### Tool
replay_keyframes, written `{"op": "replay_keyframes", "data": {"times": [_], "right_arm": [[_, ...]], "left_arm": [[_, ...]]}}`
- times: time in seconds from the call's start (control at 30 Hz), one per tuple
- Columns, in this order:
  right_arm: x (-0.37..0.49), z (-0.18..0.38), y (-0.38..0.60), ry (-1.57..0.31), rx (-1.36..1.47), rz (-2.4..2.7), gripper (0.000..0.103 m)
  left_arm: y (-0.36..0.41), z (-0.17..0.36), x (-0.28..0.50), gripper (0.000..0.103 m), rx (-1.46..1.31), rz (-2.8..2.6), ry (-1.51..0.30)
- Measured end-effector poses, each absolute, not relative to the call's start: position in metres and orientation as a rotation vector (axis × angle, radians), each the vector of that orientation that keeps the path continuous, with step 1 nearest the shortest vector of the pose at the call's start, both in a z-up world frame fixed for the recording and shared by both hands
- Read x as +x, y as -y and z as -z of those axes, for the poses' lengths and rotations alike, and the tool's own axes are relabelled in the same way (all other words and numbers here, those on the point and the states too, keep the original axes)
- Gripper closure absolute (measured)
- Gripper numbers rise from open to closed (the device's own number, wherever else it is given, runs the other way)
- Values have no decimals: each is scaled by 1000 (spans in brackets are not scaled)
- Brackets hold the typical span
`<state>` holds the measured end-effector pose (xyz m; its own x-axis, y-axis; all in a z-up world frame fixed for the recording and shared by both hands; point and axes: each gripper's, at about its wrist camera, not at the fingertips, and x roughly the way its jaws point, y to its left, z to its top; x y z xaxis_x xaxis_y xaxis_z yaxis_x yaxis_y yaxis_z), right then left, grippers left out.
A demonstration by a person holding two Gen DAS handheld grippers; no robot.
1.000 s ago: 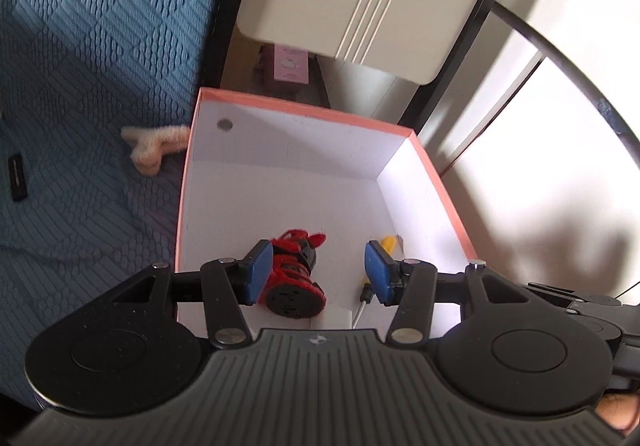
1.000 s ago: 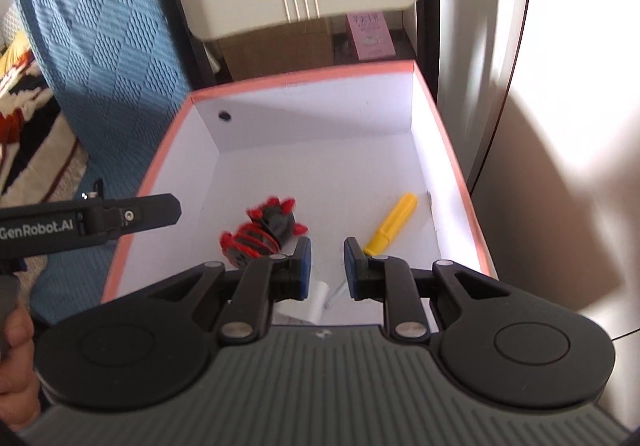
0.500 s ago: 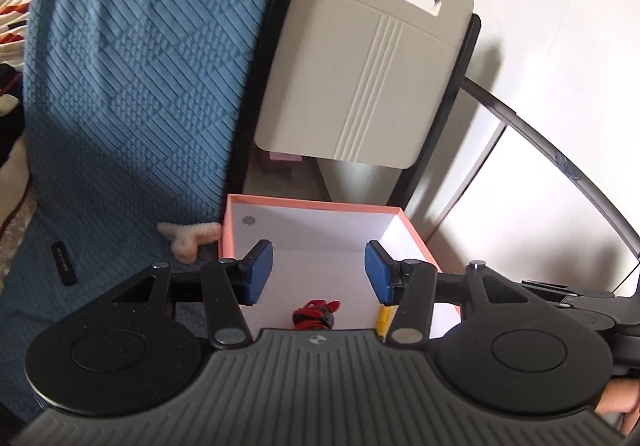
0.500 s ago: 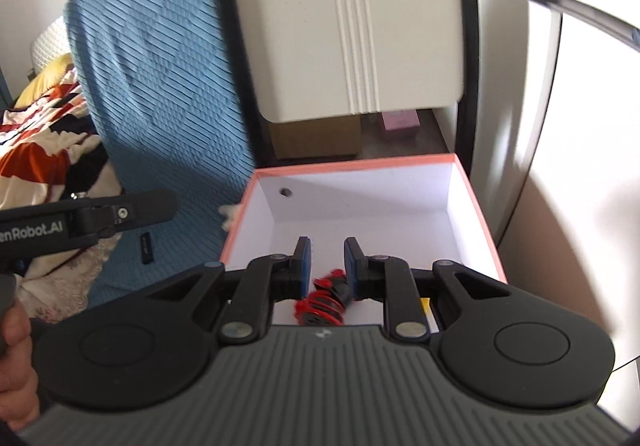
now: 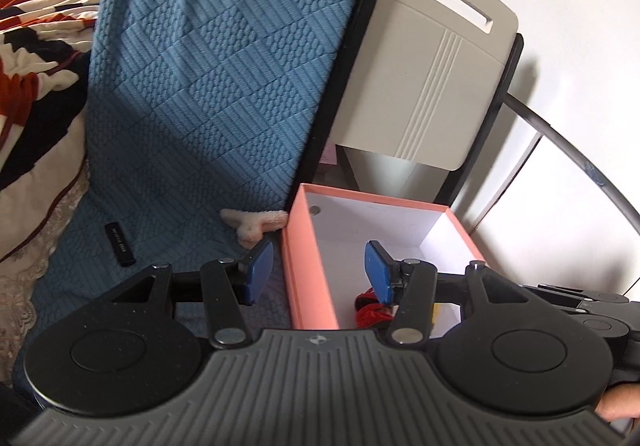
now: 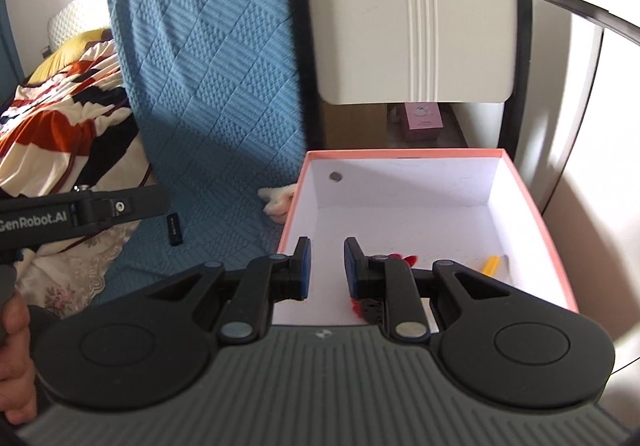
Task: Organize rigid objects
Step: 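Withdraw both tools from the box back toward the cushion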
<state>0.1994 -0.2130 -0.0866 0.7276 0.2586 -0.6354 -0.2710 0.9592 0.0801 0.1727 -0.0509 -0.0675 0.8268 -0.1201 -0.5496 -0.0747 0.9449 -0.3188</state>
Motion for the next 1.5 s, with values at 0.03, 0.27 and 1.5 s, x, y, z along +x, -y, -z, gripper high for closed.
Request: {"op": "replay_keyframes", "data": {"times": [0.03, 0.27, 1.5], "right_arm": [[197, 90, 207, -698, -25, -295, 81], [180, 111, 173, -730, -26, -294, 81], [172, 168, 107, -791, -52, -294, 81]], "left_arm": [[46, 70, 169, 46, -340, 20, -599], [15, 89, 144, 46, -359, 15, -615], [-63, 132, 133, 31, -411, -98, -672]]}}
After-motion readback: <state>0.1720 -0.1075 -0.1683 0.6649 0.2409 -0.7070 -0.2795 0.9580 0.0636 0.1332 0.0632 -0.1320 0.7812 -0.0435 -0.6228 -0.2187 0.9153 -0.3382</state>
